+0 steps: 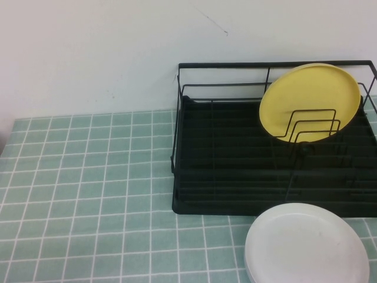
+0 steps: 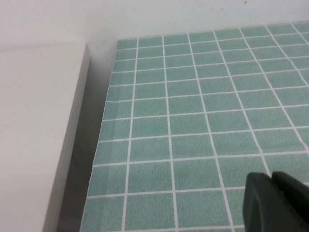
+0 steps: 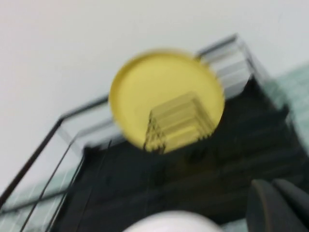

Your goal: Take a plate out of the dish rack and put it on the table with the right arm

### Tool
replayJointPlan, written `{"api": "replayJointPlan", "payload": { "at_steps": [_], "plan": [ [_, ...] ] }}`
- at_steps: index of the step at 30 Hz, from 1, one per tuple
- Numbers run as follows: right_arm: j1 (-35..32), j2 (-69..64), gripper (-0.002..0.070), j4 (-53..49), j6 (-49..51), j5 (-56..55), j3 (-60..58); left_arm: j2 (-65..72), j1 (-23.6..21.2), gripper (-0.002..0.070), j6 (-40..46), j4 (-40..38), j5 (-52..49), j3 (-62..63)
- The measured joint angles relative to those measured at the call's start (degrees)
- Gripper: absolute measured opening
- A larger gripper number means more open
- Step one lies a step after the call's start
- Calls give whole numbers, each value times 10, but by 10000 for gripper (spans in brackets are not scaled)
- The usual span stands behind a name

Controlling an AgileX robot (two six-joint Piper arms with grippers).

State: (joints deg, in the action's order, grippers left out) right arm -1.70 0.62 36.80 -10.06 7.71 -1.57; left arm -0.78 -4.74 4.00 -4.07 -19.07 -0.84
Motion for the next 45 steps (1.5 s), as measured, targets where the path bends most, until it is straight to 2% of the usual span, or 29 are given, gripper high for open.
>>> {"api": "replayJointPlan", "payload": {
  "at_steps": [5,13,25,30,37,40,45],
  "plan": [
    [0,-44,-1,7,-47,113,74,0,0,-4,0,0,0,0],
    [0,-315,-1,5,-242,256,294,0,0,-4,0,0,0,0],
    [0,-652,2,5,-544,271,556,0,0,-4,0,0,0,0],
    [0,-759,76,5,-620,271,644,0,0,-4,0,0,0,0],
    [0,-895,302,2,-664,274,752,0,0,-4,0,0,0,0],
    [0,-946,335,-3,-698,274,791,0,0,-4,0,0,0,0],
    [0,-1006,344,-3,-755,274,838,0,0,-4,0,0,0,0]
  ]
}}
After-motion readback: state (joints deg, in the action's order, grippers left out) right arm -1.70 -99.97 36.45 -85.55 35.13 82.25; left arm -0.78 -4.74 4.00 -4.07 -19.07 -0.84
